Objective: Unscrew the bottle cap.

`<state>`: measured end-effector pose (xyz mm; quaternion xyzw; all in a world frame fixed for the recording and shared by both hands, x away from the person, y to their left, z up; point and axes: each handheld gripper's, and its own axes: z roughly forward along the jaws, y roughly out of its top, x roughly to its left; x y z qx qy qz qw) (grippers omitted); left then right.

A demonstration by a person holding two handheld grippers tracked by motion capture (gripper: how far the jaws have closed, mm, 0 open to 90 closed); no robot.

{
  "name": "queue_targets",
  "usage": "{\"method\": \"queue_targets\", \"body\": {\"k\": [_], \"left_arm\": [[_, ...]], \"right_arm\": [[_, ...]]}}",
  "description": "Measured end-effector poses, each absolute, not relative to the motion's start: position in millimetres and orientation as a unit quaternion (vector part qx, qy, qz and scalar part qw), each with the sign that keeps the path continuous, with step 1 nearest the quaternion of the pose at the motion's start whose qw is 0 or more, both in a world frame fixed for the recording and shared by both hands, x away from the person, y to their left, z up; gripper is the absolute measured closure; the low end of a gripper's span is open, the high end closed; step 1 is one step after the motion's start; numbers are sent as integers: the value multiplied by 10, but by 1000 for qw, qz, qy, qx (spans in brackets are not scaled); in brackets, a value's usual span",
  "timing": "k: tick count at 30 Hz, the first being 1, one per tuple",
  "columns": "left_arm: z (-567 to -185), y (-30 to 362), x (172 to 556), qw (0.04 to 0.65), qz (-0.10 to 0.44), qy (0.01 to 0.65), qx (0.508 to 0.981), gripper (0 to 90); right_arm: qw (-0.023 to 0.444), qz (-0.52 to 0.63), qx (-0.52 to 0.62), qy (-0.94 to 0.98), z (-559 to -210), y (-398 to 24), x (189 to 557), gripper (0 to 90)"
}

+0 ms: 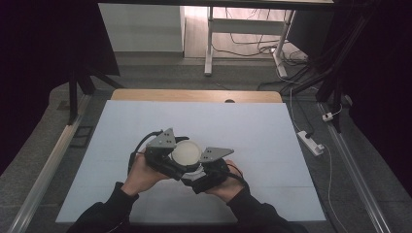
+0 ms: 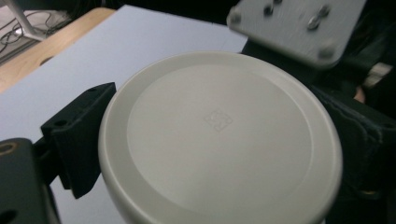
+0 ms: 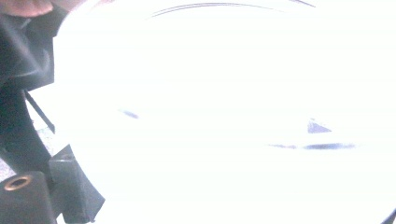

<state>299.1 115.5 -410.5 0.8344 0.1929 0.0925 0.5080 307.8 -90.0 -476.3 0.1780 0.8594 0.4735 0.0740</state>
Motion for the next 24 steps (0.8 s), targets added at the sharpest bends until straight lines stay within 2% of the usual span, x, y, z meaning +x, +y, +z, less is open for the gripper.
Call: {"method": "queue_targets", "body": {"k": [24], "left_arm": [[-4014, 1291, 2841, 502, 100, 193, 837, 75]], "right_arm": [[87, 477, 190, 854, -4715, -1006, 3168, 67]]}}
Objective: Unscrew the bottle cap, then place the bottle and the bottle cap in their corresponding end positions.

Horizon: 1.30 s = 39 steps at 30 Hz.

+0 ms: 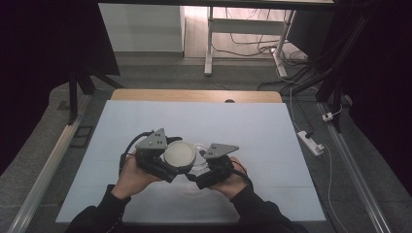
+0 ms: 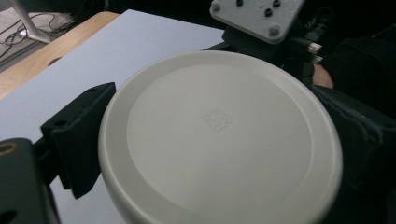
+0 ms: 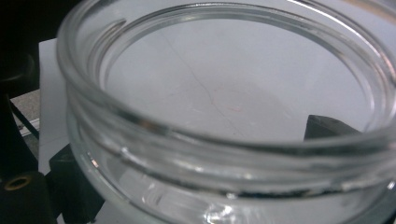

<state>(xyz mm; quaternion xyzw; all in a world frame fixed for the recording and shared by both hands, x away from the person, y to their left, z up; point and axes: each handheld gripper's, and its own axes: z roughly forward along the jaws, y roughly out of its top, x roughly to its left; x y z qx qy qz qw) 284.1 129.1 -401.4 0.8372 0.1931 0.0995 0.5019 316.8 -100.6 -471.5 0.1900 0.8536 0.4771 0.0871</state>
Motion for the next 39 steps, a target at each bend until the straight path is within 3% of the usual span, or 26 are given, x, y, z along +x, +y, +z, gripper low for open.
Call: {"method": "queue_targets", "body": {"k": [39], "left_arm": [[-4299, 1301, 2660, 507, 81, 184, 838, 75]], "right_arm": [[128, 472, 232, 841, -4625, -1107, 3609, 67]]}}
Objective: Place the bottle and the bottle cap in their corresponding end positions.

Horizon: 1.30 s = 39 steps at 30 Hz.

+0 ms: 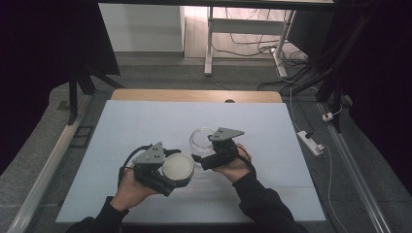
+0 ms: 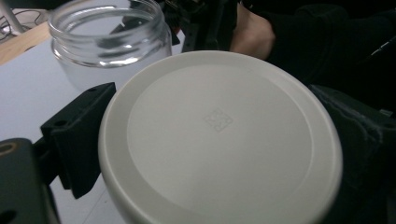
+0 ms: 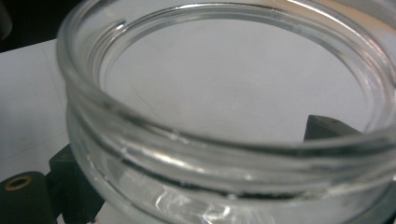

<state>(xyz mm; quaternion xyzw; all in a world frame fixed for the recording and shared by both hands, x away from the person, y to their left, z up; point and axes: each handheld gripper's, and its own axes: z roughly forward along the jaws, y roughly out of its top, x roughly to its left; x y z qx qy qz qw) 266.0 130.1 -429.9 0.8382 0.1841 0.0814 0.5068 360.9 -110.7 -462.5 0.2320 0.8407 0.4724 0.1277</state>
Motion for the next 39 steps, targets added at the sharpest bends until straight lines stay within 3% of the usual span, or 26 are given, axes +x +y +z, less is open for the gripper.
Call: {"method": "queue_targets", "body": {"k": [39], "left_arm": [[-4997, 907, 2953, 490, 63, 170, 853, 74]], "right_arm": [[164, 458, 282, 827, -4823, -1021, 4278, 67]]}}
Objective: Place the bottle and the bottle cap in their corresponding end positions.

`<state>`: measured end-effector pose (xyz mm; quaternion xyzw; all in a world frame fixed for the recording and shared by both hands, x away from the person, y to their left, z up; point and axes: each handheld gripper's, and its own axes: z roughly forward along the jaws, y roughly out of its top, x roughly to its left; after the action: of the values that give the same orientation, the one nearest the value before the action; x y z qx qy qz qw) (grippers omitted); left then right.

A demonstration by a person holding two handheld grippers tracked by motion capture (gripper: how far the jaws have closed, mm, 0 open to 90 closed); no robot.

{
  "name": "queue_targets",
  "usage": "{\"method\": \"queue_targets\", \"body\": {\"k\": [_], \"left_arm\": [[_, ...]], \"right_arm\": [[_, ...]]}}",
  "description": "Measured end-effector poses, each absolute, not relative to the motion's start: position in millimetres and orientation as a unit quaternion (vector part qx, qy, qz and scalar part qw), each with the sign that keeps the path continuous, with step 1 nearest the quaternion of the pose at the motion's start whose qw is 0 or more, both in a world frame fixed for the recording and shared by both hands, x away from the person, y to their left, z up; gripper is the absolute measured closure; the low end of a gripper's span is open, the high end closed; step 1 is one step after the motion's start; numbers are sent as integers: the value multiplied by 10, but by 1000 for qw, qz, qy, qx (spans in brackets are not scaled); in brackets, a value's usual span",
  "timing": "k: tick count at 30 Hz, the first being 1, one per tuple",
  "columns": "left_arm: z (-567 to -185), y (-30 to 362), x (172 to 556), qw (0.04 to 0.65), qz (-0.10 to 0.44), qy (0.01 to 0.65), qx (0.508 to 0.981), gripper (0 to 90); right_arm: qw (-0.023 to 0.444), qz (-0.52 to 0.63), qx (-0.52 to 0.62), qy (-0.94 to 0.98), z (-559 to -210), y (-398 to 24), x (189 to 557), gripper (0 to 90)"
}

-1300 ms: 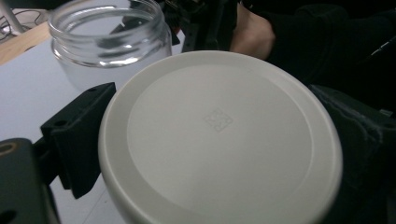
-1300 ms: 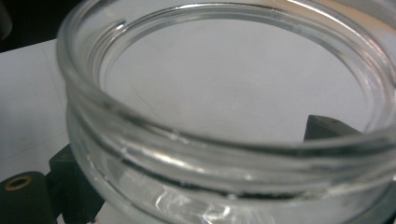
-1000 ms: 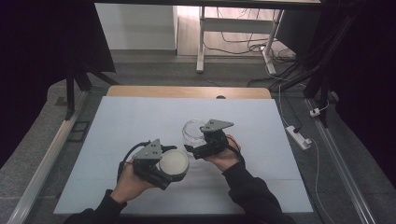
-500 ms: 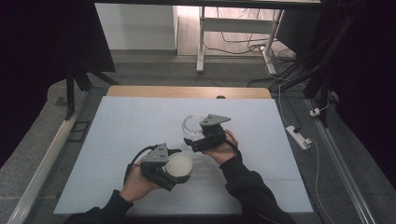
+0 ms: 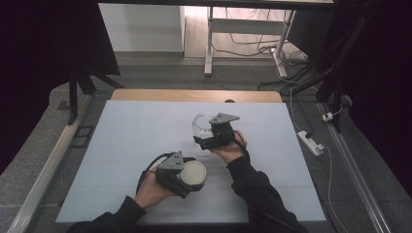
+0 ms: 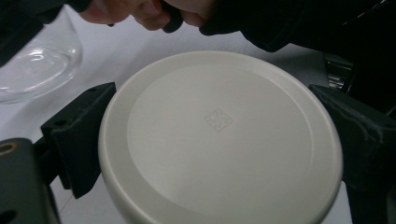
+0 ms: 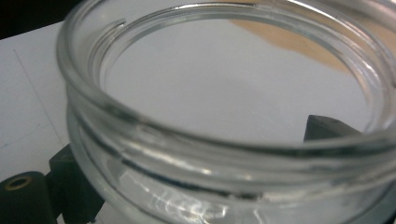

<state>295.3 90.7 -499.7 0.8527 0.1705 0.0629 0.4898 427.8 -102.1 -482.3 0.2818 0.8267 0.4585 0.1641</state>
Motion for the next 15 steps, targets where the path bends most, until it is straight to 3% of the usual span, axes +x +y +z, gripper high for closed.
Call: {"method": "queue_targets", "body": {"k": [15], "left_arm": [[-5212, 770, 3127, 464, 63, 162, 869, 74]], "right_arm": [[159, 462, 281, 826, -4910, -828, 4434, 67]]}}
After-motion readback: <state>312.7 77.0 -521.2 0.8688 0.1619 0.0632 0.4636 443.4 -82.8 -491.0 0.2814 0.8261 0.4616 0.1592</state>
